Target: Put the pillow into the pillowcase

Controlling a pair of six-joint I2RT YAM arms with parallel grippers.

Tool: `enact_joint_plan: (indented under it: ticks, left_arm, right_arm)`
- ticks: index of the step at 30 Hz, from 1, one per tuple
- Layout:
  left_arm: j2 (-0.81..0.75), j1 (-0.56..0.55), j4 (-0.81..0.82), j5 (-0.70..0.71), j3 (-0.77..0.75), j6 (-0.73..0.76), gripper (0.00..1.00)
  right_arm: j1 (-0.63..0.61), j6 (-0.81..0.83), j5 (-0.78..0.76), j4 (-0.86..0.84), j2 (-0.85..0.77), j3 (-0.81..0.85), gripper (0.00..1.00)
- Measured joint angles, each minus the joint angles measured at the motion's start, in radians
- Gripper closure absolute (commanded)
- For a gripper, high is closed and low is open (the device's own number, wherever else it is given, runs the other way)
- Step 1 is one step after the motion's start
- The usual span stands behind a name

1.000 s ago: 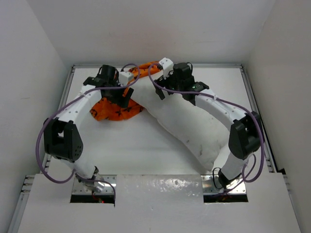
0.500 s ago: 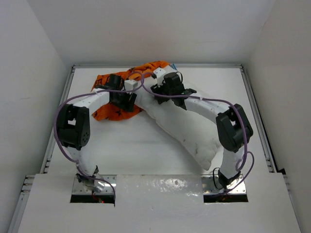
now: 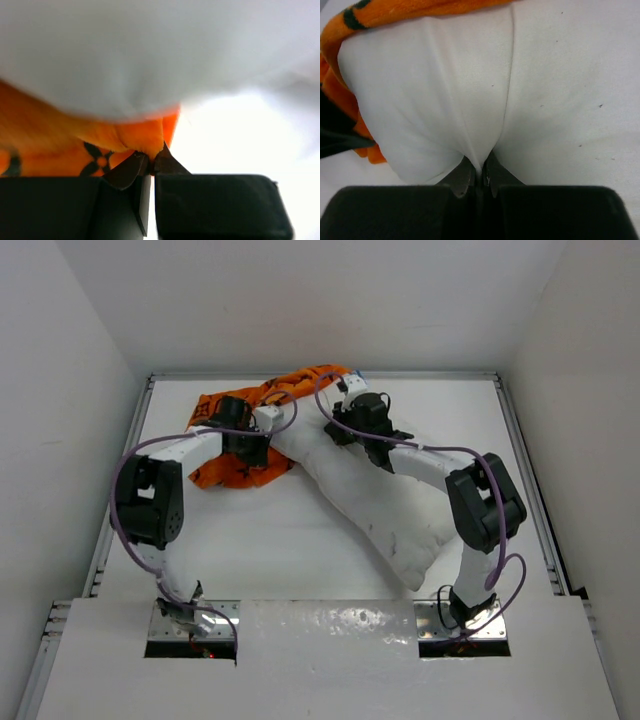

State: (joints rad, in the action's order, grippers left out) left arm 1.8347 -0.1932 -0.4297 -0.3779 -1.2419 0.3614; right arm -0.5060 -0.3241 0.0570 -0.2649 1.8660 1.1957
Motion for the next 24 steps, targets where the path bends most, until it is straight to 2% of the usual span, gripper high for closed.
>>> enact_joint_plan:
  ticks: [3,9,14,15,16,19,20,23,24]
  left_arm:
    - [-0.110,-0.015,-0.043,-0.020,0.053,0.127,1.00]
    - [-0.442,-0.078,-0.145,-0.102,0.107,0.388,1.00]
    - [-0.527,-0.146,-0.192,-0.203,0.081,0.443,1.00]
    - [-0.527,-0.151,-0.188,-0.211,0.093,0.446,0.98]
    - [-0.527,-0.155,-0.179,-0.212,0.110,0.446,0.73]
    - [-0.527,-0.168,-0.160,-0.205,0.180,0.444,0.37]
    - [-0.527,-0.173,-0.168,-0.196,0.193,0.444,0.34]
    - [-0.529,-0.168,-0.206,-0.159,0.180,0.425,0.29]
    - [-0.528,-0.161,-0.219,-0.150,0.153,0.410,0.26]
  right_arm:
    - [-0.001,-0.079,-0.045,-0.031,0.000,-0.005,1.00]
    - [-0.013,-0.209,-0.245,-0.069,-0.012,-0.004,1.00]
    - [-0.038,-0.236,-0.372,-0.034,0.007,0.059,1.00]
    - [-0.040,-0.238,-0.385,-0.009,0.025,0.095,1.00]
    - [-0.041,-0.239,-0.390,0.005,0.042,0.120,1.00]
    - [-0.045,-0.233,-0.365,-0.010,0.060,0.117,1.00]
    - [-0.048,-0.229,-0.342,-0.038,0.056,0.092,0.97]
    - [-0.054,-0.202,-0.221,-0.147,0.021,-0.037,0.62]
    - [-0.055,-0.185,-0.173,-0.167,0.008,-0.068,0.38]
